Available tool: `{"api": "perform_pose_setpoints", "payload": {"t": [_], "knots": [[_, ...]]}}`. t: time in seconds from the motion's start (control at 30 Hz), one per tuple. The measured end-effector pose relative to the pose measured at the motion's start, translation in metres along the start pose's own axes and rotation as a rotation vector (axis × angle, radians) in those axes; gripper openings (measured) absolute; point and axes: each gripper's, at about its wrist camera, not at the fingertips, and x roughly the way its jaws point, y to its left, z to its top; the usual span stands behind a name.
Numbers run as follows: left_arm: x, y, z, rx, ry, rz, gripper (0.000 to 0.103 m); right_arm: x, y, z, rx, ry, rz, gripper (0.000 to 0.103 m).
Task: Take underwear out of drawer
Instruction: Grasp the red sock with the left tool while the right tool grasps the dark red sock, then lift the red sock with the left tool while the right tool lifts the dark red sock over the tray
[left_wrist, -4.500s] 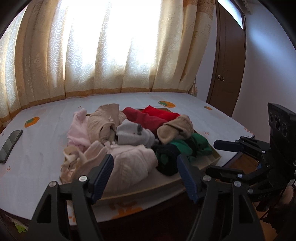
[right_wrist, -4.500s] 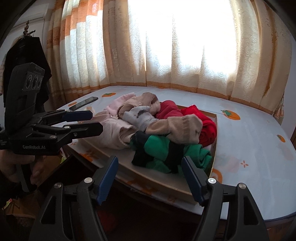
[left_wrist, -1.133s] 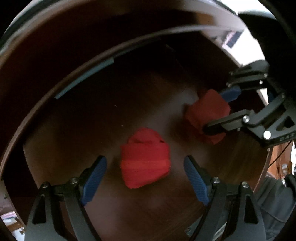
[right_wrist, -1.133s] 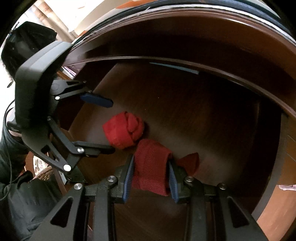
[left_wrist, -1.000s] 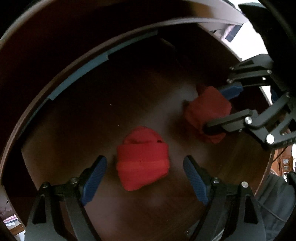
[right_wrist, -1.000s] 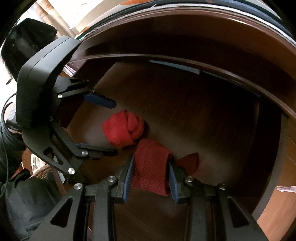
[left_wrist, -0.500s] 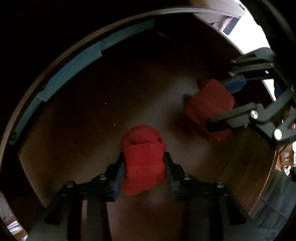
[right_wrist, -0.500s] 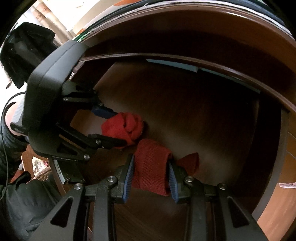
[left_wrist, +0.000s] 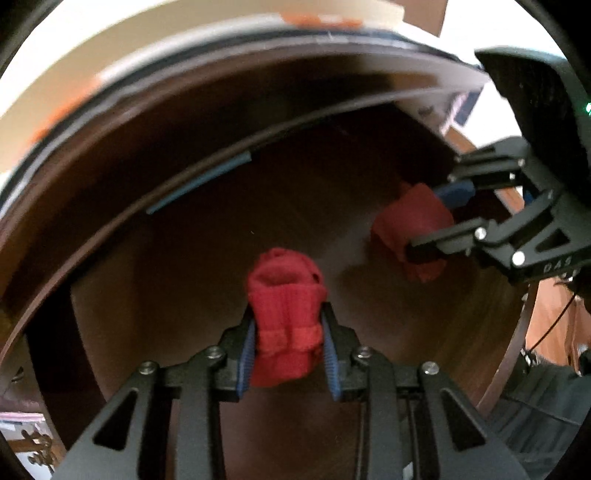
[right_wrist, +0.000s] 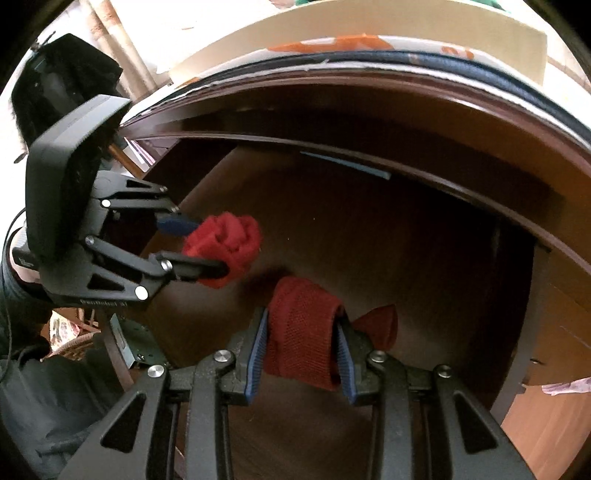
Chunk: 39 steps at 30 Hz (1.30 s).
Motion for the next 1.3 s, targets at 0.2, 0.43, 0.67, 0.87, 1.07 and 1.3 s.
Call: {"api": "perform_pose_setpoints", "payload": {"t": [0.2, 0.43, 0.67, 0.87, 1.07, 1.3], "knots": [[-0.028, 0.015, -0.011, -0.064, -0.125, 0.052, 0.030, -0.009, 0.003, -0.003, -0.022, -0.026, -0.014, 0.037], [-0.043, 0.024, -0.023, -0.110, -0.192, 0.082, 0.030, -0.017, 0.002, -0.008, -0.028, -0.067, -0.017, 0.037], [-0.047, 0.019, -0.025, -0.124, -0.233, 0.110, 0.030, -0.030, 0.002, -0.016, -0.044, -0.119, -0.031, 0.037], [-0.051, 0.014, -0.025, -0.137, -0.266, 0.136, 0.030, -0.040, 0.003, -0.019, -0.061, -0.164, -0.047, 0.037], [-0.064, 0.015, -0.034, -0.146, -0.317, 0.162, 0.030, -0.051, 0.004, -0.025, -0.084, -0.208, -0.064, 0.037], [-0.078, 0.020, -0.043, -0.171, -0.378, 0.174, 0.030, -0.063, 0.010, -0.029, -0.109, -0.273, -0.087, 0.037]]}}
